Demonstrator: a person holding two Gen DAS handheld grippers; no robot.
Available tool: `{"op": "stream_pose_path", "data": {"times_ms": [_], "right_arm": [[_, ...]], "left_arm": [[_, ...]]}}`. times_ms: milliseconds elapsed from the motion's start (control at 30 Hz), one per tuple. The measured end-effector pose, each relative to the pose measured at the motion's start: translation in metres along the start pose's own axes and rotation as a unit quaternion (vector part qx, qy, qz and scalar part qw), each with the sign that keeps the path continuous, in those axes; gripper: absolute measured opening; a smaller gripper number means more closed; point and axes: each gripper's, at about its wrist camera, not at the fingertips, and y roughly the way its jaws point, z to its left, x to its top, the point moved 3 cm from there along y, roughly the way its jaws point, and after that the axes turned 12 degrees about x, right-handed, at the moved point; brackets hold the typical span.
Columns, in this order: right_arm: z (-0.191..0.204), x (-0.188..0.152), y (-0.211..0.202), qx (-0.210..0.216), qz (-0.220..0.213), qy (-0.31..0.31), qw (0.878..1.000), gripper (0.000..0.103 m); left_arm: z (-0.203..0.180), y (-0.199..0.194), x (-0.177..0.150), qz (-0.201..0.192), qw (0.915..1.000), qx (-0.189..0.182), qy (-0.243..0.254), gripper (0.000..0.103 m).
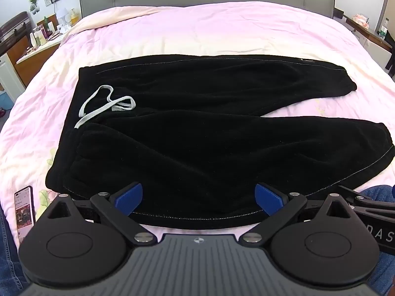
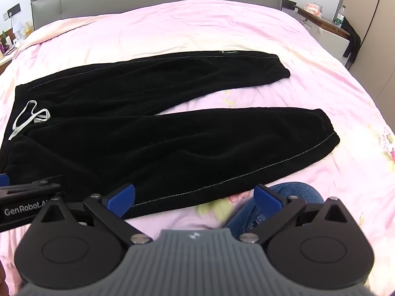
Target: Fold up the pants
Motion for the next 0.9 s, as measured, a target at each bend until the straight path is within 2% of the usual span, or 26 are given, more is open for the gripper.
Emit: {"op": "stream_pose_path", "data": {"times_ms": [400,433,900], "right_arm": [[-0.001,-0.003,0.001,-0.003,-0.003,-0.001,1.0,0.098],[-0.001,-0.003,0.001,-0.003,-0.003,-0.002,1.0,0.098],[0.0,-0.001,0.001,-0.001,-0.001,0.001,1.0,0.098]], "left_arm": [[-0.002,-0.004,0.001,-0.01,0.9999,0.008,0.008,0.103],[-0.002,-0.001,0.0,-0.001,1.0,0.002,0.003,0.103],[0.002,0.001,-0.001,-0.001,1.0,0.002,0.004,0.103]]}}
